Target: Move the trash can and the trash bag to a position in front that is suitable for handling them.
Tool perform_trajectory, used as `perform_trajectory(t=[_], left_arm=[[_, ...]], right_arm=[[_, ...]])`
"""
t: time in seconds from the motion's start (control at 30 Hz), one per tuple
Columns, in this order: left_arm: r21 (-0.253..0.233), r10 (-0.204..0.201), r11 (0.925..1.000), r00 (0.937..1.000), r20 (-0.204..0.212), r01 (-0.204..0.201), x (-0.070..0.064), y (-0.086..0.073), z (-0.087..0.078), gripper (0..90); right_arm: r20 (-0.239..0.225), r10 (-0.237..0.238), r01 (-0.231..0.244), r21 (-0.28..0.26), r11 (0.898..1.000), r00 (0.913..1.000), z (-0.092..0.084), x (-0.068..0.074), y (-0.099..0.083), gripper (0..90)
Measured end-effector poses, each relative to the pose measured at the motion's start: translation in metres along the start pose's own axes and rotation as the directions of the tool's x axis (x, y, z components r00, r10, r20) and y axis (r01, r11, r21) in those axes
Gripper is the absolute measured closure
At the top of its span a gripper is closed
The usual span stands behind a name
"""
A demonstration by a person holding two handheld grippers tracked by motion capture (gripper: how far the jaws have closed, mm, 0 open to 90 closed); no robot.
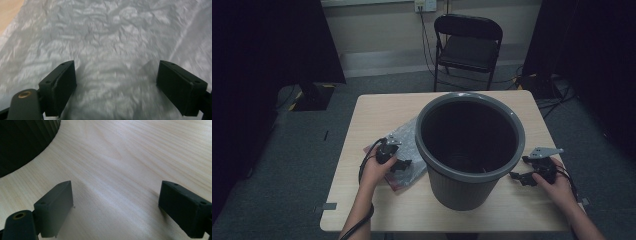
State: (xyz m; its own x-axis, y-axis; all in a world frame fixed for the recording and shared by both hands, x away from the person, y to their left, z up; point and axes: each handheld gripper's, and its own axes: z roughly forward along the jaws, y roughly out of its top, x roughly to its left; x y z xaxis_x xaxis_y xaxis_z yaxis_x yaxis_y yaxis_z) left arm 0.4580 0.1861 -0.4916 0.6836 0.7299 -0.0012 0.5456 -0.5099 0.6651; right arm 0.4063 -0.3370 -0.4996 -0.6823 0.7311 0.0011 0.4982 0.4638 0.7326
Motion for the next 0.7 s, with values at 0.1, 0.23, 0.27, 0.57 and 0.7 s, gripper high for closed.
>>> perform_trajectory(t=[0.1,0.23,0.27,0.57,0.7], left_arm=[[0.001,0.004,1.0,1.0,0.005,-0.004,-0.003,-0.01,-0.009,15.3],[-0.007,-0.002,1.0,1.0,0.009,0.002,-0.009,-0.031,-0.026,15.0],[-0.011,0.002,0.9999,0.9999,0.013,-0.002,-0.01,-0.035,-0.029,14.9],[0.057,0.036,0.9977,0.9991,0.02,-0.037,-0.037,-0.059,-0.06,15.6],[0.044,0.069,0.9965,0.9971,0.031,-0.071,-0.039,-0.041,-0.056,15.8]], right_arm=[[0.001,0.0,0.0,0.001,1.0,1.0,0.0,0.0,0.0,11.6],[0.001,-0.001,0.001,0.001,1.0,1.0,0.0,0.0,0.0,11.6],[0.001,0.0,0.0,0.001,1.0,1.0,0.0,0.0,0.0,11.6],[0.001,-0.001,0.001,0.001,1.0,1.0,0.0,0.0,0.0,11.6],[0.001,0.0,0.0,0.001,1.0,1.0,0.0,0.0,0.0,11.6]])
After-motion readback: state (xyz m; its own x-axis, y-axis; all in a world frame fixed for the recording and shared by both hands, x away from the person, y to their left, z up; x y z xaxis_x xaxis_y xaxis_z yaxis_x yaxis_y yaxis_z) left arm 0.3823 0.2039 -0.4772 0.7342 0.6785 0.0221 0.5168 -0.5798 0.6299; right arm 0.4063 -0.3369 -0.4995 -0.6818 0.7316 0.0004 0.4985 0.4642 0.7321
